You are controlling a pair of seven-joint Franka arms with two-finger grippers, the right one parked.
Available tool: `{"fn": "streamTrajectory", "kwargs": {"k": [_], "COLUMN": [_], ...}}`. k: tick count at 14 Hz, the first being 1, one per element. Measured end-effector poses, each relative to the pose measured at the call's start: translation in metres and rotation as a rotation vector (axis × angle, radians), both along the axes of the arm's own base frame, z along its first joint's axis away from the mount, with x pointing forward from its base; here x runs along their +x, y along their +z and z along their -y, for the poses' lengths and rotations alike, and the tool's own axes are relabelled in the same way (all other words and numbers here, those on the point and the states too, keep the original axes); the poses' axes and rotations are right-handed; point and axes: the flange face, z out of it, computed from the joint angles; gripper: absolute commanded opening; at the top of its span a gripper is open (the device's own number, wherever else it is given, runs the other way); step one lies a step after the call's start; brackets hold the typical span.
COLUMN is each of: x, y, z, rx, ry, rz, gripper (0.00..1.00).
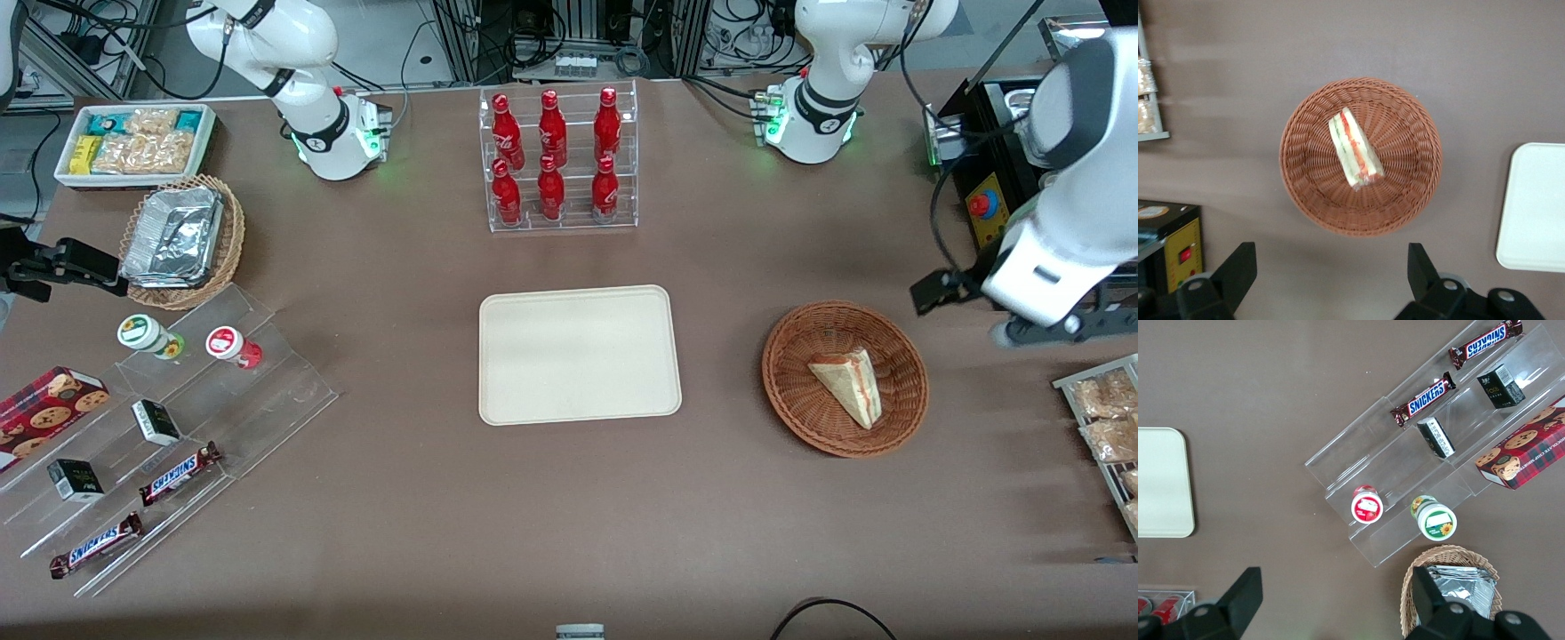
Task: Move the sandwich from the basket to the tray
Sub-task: 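Move the left gripper over the wicker basket toward the sandwich, then lower the left gripper and close it on the wrapped sandwich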
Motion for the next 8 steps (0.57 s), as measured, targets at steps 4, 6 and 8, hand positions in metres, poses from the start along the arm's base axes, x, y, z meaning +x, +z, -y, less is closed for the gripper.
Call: {"fn": "streamTrajectory", "kwargs": {"k": [4, 6, 8], "x": [0.011, 0.007, -0.001], "y": [-0.077, -0.11, -0.139], "z": [0.001, 0.001, 0.001], "rx": [-0.004, -0.008, -0.014], "ry": [0.052, 0.115, 0.186], "rz": [0.037, 0.067, 0.094], "gripper": [1.0, 1.0, 1.0]}}
